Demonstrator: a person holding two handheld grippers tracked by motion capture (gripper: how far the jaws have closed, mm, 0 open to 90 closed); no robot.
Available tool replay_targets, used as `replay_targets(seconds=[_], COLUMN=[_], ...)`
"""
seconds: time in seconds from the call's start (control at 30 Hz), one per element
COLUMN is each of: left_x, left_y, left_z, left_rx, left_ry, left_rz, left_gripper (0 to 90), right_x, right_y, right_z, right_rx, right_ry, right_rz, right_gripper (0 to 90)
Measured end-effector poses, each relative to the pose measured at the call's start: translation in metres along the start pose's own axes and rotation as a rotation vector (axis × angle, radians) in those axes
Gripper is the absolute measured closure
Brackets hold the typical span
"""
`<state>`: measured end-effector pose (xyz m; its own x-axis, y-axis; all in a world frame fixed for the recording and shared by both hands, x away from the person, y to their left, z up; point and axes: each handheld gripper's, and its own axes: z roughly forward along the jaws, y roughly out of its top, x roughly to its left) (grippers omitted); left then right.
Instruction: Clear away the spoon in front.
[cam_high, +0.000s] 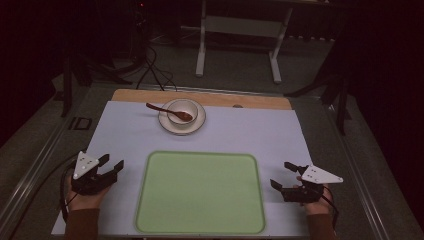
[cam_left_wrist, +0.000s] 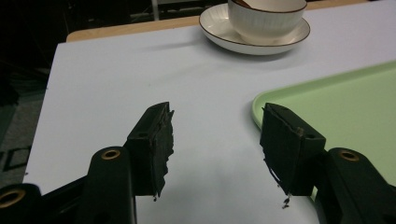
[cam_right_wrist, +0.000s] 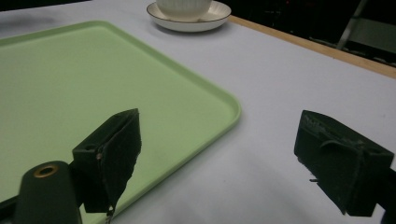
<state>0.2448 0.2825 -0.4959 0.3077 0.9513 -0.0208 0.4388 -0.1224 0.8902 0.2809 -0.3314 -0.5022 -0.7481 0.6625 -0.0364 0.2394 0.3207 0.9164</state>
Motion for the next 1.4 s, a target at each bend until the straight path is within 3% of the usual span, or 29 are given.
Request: replay_targets(seconds=[0.1,0.43,0.63,0.87,1.0,1.4], left_x=[0.004,0.004,0.007,0.010,0.012,0.008], left_y=[0.000,0.003,0.009,0.018,0.026,0.065], left_z=[0.001,0.000,-0.003,-0.002,0.000,0.014], left_rx=[0.000,-0.004,-0.036,-0.033,-0.042,-0.066], left_ry=[-0.007,0.008,-0.018,-0.034,-0.045,-0.067], left_rz=[-0.029,-0.064,-0.085,-0.071,-0.088,-0.043], left_gripper=[43.0,42.8,44.4,43.9,43.7,42.2], right_x=[0.000,-0.001,0.000,-0.001,-0.001,-0.001], right_y=[0.000,0.000,0.000,0.000,0.000,0.000], right_z=[0.000,0.000,-0.001,-0.002,-0.001,-0.001], right_rx=[0.003,0.004,-0.006,-0.010,-0.002,-0.008], right_ry=[-0.002,-0.008,-0.015,-0.020,-0.014,-0.012], right_rz=[-0.003,-0.004,0.004,0.009,0.009,0.012], right_gripper=[14.6,14.6,14.7,14.7,14.7,14.7])
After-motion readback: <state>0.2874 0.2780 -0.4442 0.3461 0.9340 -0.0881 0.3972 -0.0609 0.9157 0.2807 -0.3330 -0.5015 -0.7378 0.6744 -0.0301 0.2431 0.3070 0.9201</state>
